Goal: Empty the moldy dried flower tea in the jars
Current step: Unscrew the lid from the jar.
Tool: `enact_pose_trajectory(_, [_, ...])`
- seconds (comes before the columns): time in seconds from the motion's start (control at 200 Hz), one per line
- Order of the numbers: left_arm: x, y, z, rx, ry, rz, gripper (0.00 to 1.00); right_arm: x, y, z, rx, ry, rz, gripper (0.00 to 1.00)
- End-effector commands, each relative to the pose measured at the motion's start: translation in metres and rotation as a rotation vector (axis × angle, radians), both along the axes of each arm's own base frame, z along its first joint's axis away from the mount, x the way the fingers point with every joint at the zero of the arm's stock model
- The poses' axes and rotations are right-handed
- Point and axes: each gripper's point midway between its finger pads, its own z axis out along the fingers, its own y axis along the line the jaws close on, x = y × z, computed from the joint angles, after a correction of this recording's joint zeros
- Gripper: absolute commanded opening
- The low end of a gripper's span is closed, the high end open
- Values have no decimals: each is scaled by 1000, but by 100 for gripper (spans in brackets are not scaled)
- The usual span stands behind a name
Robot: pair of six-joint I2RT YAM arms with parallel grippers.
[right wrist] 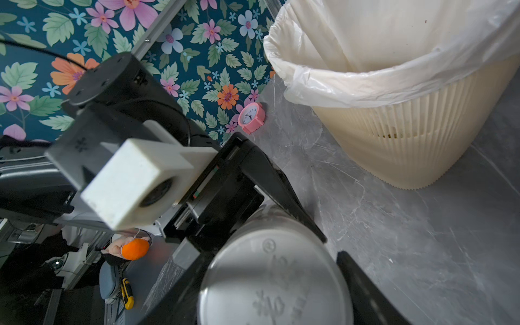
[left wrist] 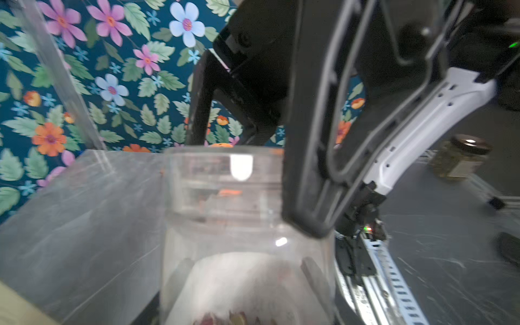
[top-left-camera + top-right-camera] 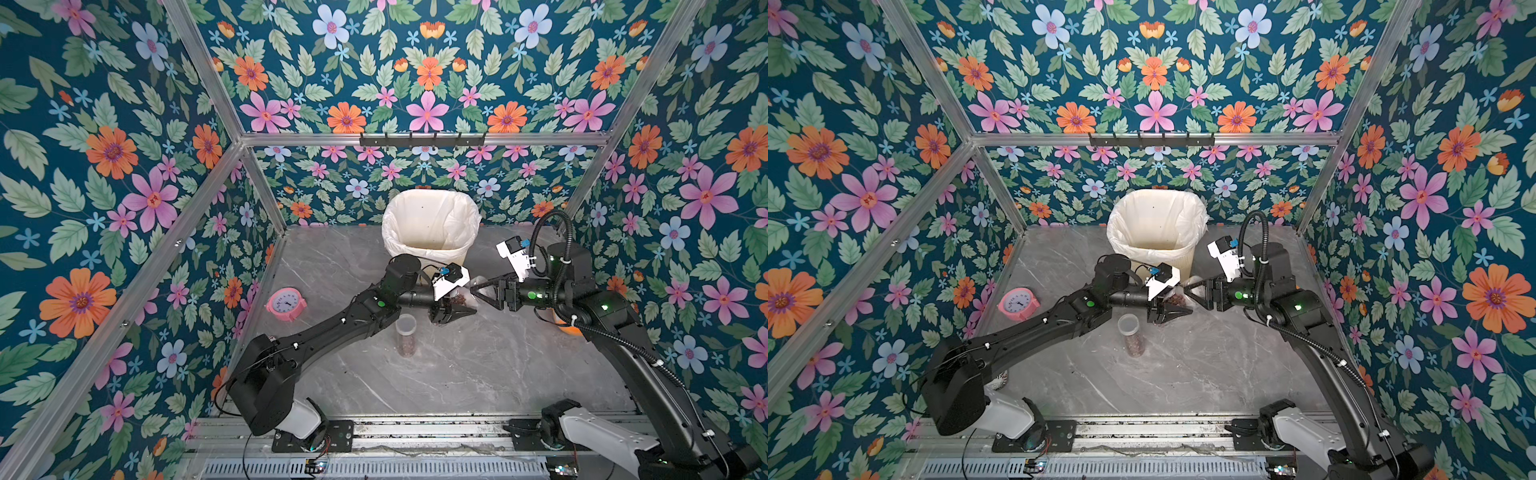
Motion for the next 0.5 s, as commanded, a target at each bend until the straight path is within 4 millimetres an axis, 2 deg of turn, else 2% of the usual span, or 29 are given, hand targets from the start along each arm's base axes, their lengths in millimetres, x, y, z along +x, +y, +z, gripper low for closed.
enact_pose_trajectory(0.0, [-46,5,23,-74,74,-292,56,-34,22,29,119,-164,284,57])
enact_pose_trajectory(0.14, [-52,7,22,-72,97,-353,56,-59,21,34,139,-281,402,57])
enact_pose_trajectory(0.255, [-46,7,19,-66,105,-339,56,-68,20,39,137,-333,433,61])
enact_pose_trajectory(0.31, [-43,6,19,-67,96,-316,56,-62,19,39,125,-329,397,67])
enact_pose_trajectory(0.355, [-38,5,19,-73,78,-280,56,-53,18,38,108,-312,344,85])
enact_pose_trajectory(0.41, [-32,4,20,-84,46,-226,56,-38,15,37,87,-273,256,98])
enact_pose_trajectory(0.495, [-13,1,17,-87,-8,-95,56,-16,11,37,75,-181,128,99])
